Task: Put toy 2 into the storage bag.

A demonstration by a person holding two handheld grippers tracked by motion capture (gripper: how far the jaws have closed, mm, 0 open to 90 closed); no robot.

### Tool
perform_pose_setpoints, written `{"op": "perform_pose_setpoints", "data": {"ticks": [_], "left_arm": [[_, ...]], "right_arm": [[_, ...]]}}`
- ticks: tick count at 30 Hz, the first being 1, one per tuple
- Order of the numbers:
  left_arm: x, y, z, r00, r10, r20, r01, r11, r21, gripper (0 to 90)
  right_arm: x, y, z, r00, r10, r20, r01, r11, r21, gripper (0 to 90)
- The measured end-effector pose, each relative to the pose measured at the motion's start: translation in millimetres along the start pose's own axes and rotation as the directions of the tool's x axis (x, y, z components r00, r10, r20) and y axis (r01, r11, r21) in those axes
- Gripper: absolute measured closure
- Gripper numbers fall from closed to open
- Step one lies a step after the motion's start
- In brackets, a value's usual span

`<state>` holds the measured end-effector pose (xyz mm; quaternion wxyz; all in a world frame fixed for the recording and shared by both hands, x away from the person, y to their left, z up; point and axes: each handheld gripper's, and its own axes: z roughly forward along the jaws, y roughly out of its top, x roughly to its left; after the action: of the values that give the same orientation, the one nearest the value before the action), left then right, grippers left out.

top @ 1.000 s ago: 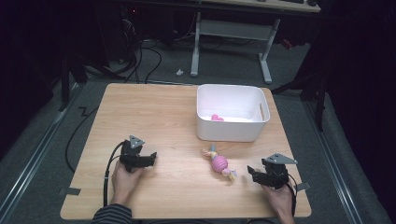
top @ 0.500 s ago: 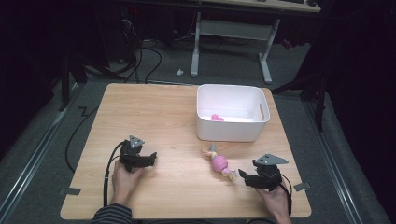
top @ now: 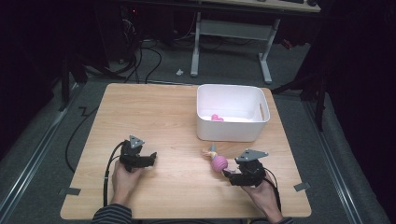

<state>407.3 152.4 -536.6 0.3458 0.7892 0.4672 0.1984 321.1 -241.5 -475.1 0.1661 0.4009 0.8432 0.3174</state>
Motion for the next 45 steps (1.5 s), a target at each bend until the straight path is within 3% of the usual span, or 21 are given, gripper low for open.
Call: {"op": "perform_pose_setpoints", "data": {"ticks": [16,24,30,35,42,45], "left_arm": [[0.5,-0.1,-0.2,1.0000,-0.004,0.004,0.004,1.0000,-0.001,17.8],[0.5,-0.1,-0.2,1.0000,-0.005,0.003,0.005,1.0000,-0.001,18.0],[0.5,-0.1,-0.1,1.0000,-0.006,0.002,0.006,1.0000,-0.002,18.0],[0.6,0.0,-0.1,1.0000,-0.006,0.002,0.006,1.0000,-0.002,18.2],[1.0,0.2,0.0,1.0000,-0.008,0.001,0.008,1.0000,-0.003,18.7],[1.7,0.3,0.0,0.9999,-0.012,0.004,0.012,0.9999,-0.005,18.8]], "right_arm": [[5.3,17.5,37.6,0.9999,-0.012,-0.002,0.012,0.995,0.098,25.0],[7.1,18.2,44.5,0.9995,-0.031,0.008,0.030,0.994,0.106,33.3],[8.9,17.3,40.3,0.9982,-0.054,0.027,0.051,0.993,0.104,33.9],[1.5,16.0,26.9,0.9999,-0.010,-0.006,0.010,0.999,0.048,34.1],[-8.2,10.9,11.3,0.9985,0.012,-0.054,-0.012,1.000,-0.003,34.2],[-12.2,9.7,2.5,0.9985,0.013,-0.052,-0.014,1.000,-0.021,34.2]]}}
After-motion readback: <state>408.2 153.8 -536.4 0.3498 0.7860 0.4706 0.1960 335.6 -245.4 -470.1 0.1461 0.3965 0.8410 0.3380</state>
